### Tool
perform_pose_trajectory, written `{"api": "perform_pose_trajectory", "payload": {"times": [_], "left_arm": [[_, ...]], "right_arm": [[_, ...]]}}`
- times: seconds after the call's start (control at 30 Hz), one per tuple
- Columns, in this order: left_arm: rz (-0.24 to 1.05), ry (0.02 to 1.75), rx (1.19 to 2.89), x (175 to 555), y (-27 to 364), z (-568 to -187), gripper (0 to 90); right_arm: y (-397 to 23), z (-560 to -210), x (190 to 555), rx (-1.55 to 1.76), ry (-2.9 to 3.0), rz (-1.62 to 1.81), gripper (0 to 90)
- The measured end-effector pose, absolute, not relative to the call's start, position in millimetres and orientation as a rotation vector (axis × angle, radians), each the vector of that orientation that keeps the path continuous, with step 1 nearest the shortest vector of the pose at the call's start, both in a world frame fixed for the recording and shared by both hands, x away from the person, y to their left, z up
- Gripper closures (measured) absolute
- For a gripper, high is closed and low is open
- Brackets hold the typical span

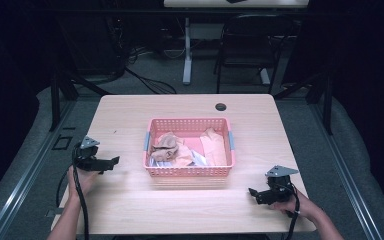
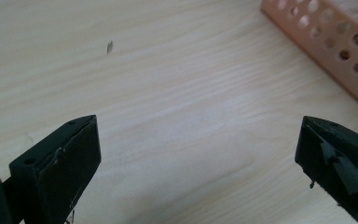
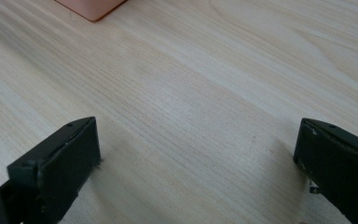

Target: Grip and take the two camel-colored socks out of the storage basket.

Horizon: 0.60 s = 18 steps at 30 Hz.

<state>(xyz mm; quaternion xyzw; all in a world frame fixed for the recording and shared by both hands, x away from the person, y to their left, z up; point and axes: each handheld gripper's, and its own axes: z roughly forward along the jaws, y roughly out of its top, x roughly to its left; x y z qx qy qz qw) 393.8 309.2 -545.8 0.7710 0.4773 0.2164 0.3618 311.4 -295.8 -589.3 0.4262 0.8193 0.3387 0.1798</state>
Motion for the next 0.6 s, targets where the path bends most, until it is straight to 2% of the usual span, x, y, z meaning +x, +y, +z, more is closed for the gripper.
{"api": "perform_pose_trajectory", "payload": {"times": [0.23, 0.6], "left_arm": [[0.528, 1.146, 1.952, 389, 298, -521, 0.1], [0.499, 0.961, 1.981, 383, 255, -490, 0.0]], "right_arm": [[-296, -590, 311, 1.204, 2.317, 0.962, 0.0], [-296, -589, 310, 1.211, 2.313, 0.958, 0.0]]}}
